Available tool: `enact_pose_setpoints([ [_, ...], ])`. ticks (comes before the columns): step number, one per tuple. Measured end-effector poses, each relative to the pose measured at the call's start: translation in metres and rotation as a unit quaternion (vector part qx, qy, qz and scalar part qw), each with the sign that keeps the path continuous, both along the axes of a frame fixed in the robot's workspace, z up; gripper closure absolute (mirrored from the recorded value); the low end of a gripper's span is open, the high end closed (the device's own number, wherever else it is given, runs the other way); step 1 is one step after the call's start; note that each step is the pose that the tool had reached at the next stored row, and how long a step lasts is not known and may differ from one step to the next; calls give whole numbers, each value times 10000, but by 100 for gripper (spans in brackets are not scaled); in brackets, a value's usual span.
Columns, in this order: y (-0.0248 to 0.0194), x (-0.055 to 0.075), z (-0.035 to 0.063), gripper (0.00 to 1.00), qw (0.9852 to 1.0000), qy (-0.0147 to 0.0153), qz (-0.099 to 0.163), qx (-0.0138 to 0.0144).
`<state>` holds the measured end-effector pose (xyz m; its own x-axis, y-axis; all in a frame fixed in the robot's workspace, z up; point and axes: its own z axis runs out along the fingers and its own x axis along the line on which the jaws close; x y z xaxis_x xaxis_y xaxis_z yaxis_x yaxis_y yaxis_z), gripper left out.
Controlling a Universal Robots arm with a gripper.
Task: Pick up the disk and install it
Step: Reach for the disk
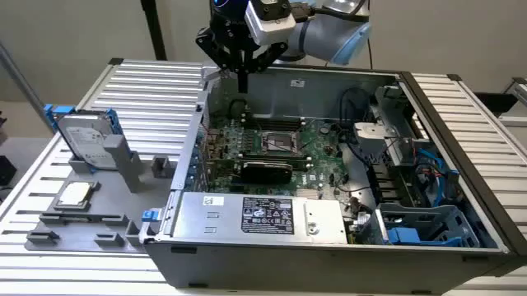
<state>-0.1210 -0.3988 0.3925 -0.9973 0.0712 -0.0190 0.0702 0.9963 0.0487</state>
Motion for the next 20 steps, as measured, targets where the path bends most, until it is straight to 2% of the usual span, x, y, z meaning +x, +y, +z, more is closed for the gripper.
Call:
enact_pose_setpoints([
  [16,0,-6,0,100,10000,0,0,0],
  [20,0,-151,0,100,10000,1,0,0],
])
